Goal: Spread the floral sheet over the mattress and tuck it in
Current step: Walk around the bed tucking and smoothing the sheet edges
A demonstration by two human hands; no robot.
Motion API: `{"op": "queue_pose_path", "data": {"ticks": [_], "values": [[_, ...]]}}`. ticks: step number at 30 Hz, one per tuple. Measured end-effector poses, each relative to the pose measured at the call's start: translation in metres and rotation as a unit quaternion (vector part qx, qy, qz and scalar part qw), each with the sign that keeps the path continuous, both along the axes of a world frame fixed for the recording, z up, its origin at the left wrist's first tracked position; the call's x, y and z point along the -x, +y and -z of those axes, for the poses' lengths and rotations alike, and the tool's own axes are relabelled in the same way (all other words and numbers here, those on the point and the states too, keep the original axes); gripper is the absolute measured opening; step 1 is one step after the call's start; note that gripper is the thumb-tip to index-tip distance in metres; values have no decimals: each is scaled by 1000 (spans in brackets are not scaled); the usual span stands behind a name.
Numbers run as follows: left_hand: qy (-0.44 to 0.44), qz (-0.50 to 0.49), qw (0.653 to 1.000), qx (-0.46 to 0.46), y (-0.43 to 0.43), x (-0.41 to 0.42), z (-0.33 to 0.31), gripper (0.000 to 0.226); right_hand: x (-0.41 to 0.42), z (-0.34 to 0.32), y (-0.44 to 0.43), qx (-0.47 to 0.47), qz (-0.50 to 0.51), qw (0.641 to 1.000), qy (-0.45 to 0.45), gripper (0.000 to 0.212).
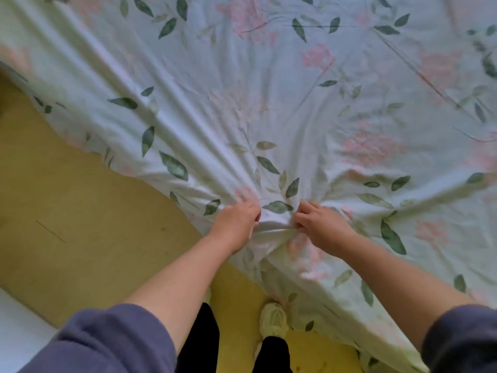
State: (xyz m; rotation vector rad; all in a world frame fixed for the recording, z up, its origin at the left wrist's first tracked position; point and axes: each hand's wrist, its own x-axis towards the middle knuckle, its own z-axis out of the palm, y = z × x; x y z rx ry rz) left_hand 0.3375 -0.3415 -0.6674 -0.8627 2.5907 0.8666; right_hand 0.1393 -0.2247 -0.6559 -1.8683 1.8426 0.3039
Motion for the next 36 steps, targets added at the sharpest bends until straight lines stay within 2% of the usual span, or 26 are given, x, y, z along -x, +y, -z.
{"op": "queue_pose_path", "data": {"ticks": [2, 4, 6, 8, 11, 14, 16, 20, 24, 27, 29, 30, 32, 34, 36], "values": [[-24, -40, 999, 21, 9, 9, 1, 20, 6, -7, 4, -11, -3, 1000, 4, 6], [-50, -74, 995, 46, 23, 17, 0, 22, 12, -11, 13, -23, 0, 1000, 9, 18], [-75, -59, 994, 62, 53, 29, -5, 25, 22, -16, 41, -49, 10, 999, 20, 36], [-98, -14, 993, 67, 89, 44, -6, 40, 38, -12, 81, -92, 41, 993, 56, 50], [-109, 10, 992, 64, 143, 69, 0, 66, 59, -3, 149, -156, 112, 972, 137, 59], [-98, 0, 992, 78, 185, 93, 9, 72, 73, 2, 198, -169, 170, 953, 183, 57], [-113, 12, 989, 98, 205, 108, 12, 67, 75, -1, 216, -173, 199, 941, 212, 50], [-109, 13, 988, 109, 228, 133, 15, 33, 83, 0, 250, -177, 186, 935, 244, 36], [-20, 54, 993, 103, 231, 141, 13, 14, 100, 0, 273, -129, 163, 958, 200, 32], [-12, 107, 992, 72, 263, 147, 1, 15, 118, -7, 311, -145, 182, 955, 184, 28], [-19, 93, 994, 57, 289, 162, -9, 15, 138, -9, 347, -165, 271, 933, 172, 25], [-40, 90, 993, 63, 302, 171, -12, 14, 149, -9, 364, -175, 344, 908, 164, 28], [-76, 80, 991, 81, 340, 195, -9, 18, 176, -7, 401, -219, 472, 839, 157, 58], [-104, 67, 991, 57, 381, 216, -7, 47, 193, -4, 427, -250, 540, 792, 134, 82], [-121, 58, 989, 62, 433, 245, -4, 67, 210, -2, 455, -230, 598, 759, 116, 89]]}}
